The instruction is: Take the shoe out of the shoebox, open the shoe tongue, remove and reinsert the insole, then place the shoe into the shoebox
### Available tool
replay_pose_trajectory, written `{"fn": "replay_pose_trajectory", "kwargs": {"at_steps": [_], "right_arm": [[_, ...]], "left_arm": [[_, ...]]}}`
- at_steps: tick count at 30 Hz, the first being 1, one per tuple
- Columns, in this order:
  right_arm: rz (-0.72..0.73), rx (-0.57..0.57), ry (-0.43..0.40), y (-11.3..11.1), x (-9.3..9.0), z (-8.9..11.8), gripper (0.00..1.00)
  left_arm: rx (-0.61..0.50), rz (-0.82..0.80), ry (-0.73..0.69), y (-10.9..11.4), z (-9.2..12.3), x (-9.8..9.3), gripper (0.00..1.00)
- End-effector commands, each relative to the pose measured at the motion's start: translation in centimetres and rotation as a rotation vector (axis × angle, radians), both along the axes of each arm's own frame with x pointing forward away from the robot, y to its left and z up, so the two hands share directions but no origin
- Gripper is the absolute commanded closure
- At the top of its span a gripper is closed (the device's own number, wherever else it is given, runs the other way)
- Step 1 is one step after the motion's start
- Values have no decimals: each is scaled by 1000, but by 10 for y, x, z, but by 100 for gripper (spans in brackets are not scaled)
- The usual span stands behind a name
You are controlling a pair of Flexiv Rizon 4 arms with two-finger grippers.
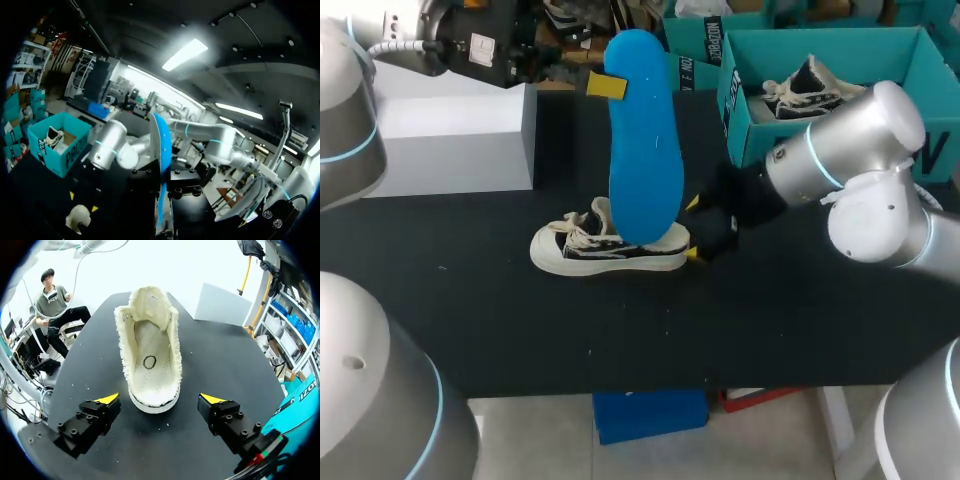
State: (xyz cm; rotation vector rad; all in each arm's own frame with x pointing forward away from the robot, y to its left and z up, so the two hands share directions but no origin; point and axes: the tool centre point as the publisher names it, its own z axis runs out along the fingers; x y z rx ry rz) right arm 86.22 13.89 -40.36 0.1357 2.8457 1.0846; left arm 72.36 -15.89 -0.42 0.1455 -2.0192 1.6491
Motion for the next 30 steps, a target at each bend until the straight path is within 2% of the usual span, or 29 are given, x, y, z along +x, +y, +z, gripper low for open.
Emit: {"fn": "replay_pose_trajectory", "kwargs": {"at_steps": [1,19,30], "right_arm": [[1,75,-10,5,2,-10,0],[-8,128,12,9,0,-25,0],[-5,128,17,9,1,-26,0]], "left_arm": [[-1,4,-2,-1,-1,-1,100],[-1,4,-2,-1,-1,-1,100],[-1,4,-2,-1,-1,-1,100]]}}
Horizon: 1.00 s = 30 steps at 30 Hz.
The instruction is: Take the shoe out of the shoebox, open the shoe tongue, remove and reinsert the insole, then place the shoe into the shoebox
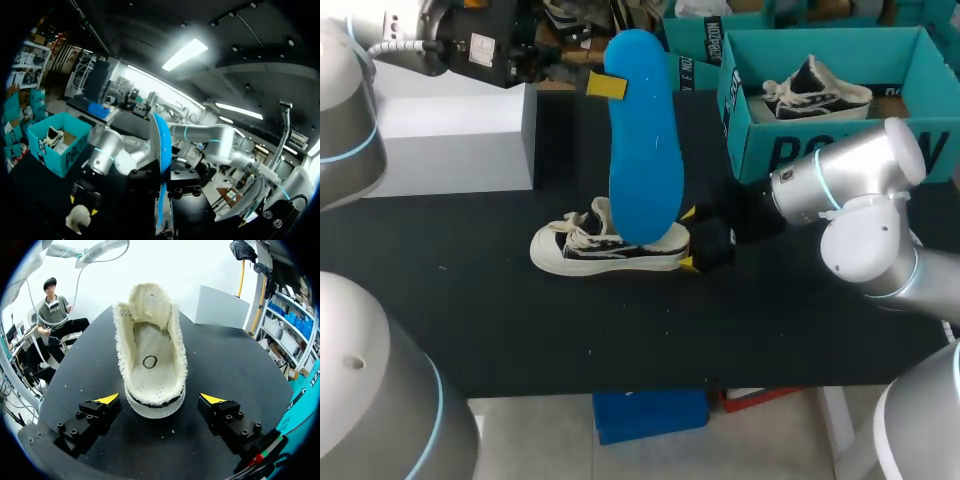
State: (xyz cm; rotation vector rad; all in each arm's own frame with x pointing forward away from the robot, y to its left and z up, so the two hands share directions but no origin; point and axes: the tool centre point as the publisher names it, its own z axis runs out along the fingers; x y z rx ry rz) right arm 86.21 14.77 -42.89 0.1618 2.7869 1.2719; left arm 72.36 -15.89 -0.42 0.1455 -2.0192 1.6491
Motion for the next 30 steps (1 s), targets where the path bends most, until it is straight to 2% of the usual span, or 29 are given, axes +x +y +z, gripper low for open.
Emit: {"fn": "replay_pose_trajectory", "kwargs": {"at_steps": [1,5,14,19,22,30], "right_arm": [[2,-7,0,0,2,1,0],[15,-67,-13,-2,4,11,0],[56,-336,-18,-1,9,39,0],[72,-440,-1,4,11,46,0],[84,-542,17,10,13,50,0],[96,-670,44,25,21,53,0]], "left_arm": [[-1,4,-2,-1,-1,-1,100],[-1,4,-2,-1,-1,-1,100],[-1,4,-2,-1,-1,-1,100],[-1,4,-2,-1,-1,-1,100],[-1,4,-2,-1,-1,-1,100],[-1,4,-2,-1,-1,-1,100]]}}
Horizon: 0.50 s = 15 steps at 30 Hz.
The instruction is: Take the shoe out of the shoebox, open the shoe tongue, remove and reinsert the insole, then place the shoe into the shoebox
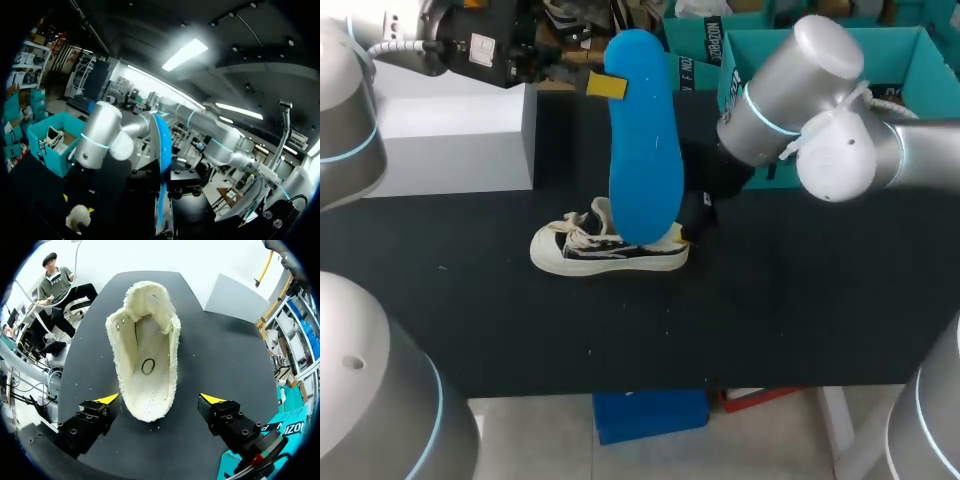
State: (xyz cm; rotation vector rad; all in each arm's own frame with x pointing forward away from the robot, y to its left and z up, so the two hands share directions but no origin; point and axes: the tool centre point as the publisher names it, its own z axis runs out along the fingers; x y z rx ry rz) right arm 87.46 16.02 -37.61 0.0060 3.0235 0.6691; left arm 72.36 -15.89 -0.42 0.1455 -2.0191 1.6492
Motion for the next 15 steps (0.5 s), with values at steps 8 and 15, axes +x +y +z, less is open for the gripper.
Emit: {"fn": "replay_pose_trajectory", "kwargs": {"at_steps": [8,15], "right_arm": [[10,-370,29,36,13,-1,0],[38,-418,25,62,19,-2,0]], "left_arm": [[-1,4,-2,-1,-1,-1,100],[-1,4,-2,-1,-1,-1,100]]}}
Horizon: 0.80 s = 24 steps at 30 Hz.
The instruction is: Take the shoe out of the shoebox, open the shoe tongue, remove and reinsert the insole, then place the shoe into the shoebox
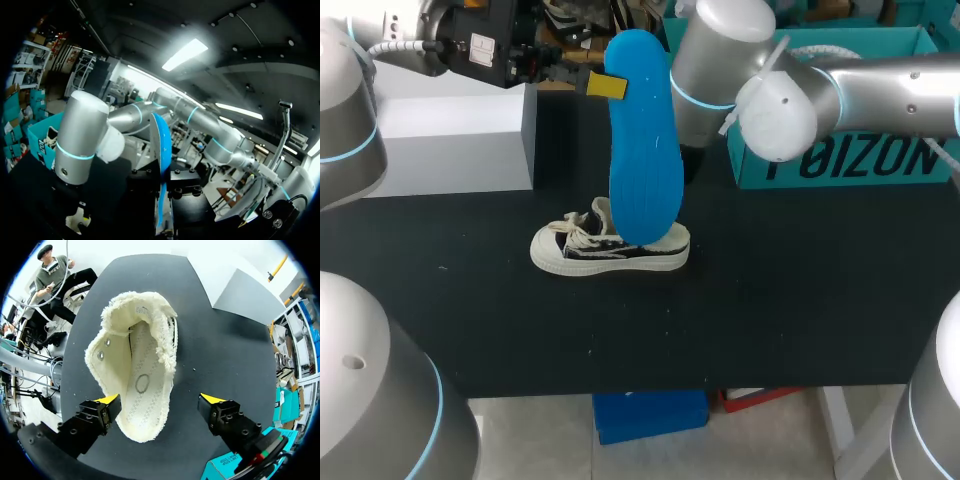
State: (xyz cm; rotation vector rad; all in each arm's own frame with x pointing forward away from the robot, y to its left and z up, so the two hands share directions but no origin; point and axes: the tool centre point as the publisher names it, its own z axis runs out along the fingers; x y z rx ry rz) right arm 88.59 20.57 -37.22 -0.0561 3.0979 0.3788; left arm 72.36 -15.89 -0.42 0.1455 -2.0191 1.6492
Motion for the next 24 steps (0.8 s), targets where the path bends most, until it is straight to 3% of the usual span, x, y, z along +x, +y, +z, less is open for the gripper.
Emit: {"fn": "replay_pose_trajectory", "kwargs": {"at_steps": [1,10,21,22,23,24], "right_arm": [[4,-227,4,19,9,-6,0],[40,-257,27,42,10,-14,0],[59,-244,52,54,12,-24,2],[59,-238,55,54,12,-25,56],[59,-238,53,53,12,-25,75],[62,-241,54,53,11,-26,100]], "left_arm": [[-1,4,-2,-1,-1,-1,100],[-1,4,-2,-1,-1,-1,100],[-1,4,-2,-1,-1,-1,100],[-1,4,-2,-1,-1,-1,100],[-1,4,-2,-1,-1,-1,100],[-1,4,-2,-1,-1,-1,100]]}}
